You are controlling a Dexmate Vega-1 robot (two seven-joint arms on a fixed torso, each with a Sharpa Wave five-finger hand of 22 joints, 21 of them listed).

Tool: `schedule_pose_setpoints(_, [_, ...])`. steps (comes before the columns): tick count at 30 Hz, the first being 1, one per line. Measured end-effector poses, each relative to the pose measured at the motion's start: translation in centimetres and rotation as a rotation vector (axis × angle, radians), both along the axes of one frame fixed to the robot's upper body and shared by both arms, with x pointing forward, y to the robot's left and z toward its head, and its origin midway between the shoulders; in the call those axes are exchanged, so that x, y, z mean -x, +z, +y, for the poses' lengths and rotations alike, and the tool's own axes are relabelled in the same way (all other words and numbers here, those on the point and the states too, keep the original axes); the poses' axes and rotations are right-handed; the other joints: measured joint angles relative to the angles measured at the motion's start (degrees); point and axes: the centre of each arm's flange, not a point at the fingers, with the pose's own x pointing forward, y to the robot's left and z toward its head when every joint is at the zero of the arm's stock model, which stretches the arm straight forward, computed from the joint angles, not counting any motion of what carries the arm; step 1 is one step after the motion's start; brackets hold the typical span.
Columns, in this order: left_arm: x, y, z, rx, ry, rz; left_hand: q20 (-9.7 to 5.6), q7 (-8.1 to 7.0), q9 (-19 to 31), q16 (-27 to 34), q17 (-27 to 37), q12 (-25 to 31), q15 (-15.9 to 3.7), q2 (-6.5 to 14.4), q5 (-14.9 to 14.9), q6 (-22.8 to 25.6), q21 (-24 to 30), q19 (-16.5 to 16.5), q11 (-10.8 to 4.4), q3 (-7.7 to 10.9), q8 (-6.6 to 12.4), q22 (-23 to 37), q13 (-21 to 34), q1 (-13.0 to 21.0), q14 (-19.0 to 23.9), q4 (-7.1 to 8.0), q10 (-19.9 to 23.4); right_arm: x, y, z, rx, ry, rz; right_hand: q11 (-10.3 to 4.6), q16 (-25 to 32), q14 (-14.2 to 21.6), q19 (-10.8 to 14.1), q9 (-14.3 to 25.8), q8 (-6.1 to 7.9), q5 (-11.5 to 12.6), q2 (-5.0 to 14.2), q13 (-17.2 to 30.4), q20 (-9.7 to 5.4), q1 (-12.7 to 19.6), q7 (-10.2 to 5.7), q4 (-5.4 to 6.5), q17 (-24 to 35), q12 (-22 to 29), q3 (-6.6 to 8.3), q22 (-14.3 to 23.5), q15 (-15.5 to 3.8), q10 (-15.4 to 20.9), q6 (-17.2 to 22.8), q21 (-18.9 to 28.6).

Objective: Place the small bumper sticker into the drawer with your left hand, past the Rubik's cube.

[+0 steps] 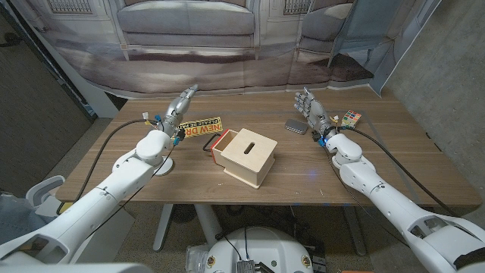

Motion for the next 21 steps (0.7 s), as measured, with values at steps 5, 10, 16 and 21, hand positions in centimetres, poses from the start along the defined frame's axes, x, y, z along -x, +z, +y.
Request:
schedule_pose_setpoints(5, [0.22,0.15,0.12,-0.023,0.023,-0.001,0.00,0.00,0.0,0.0,0.0,0.0,-0.01,-0.1,0.0,0.0,0.0,0.0,-0.21,0.00,0.00,0.0,0.0,0.3,0.6,0.00,0.2,0.00,-0.12,0.22,0.004,0.002,0.001,0.00,0.0,0.3,0.0,0.0,0.00,0.0,0.00,0.0,0.00,0.0,0.00,0.00,0.0,0.0,0.00,0.3,-0.31,0.0,0.0,-0.4])
schedule_pose_setpoints(10, [0.32,0.35,0.23,-0.041,0.044,-0.002,0.00,0.00,0.0,0.0,0.0,0.0,-0.01,-0.1,0.0,0.0,0.0,0.0,-0.28,0.06,0.00,0.0,0.0,0.7,0.6,-0.41,0.3,-0.06,-0.25,0.42,0.008,0.003,0.001,-0.66,0.0,0.4,0.3,0.0,0.00,0.0,0.00,-0.1,-0.32,0.0,0.00,0.00,0.0,0.0,0.00,0.3,-0.44,-1.0,0.0,-0.4])
schedule_pose_setpoints(16, [0.28,0.59,0.20,-0.057,0.063,-0.007,0.00,-0.30,0.0,0.0,0.0,0.0,-0.05,0.1,0.0,0.7,0.0,0.0,-0.50,0.22,0.00,0.0,0.0,1.4,1.0,-0.72,0.5,-0.13,-0.08,0.45,0.007,0.001,-0.005,-0.51,0.0,0.6,0.8,0.0,0.00,0.0,0.31,-0.1,-0.31,0.3,0.27,0.00,0.0,-0.5,0.00,0.3,-0.62,-1.2,0.3,-0.4])
schedule_pose_setpoints(21, [0.24,0.67,0.24,-0.063,0.078,-0.016,0.00,-0.41,0.0,0.0,0.0,0.0,-0.08,0.1,0.0,1.0,0.0,0.0,-0.61,0.31,0.00,0.0,0.0,2.0,1.5,-1.11,1.3,-0.14,0.13,0.44,0.009,0.003,-0.009,-0.28,0.0,1.2,1.4,0.0,0.00,0.0,0.31,-0.1,-0.46,0.3,0.31,-0.24,0.0,-0.5,-0.24,0.3,-0.80,-0.9,0.3,-0.4])
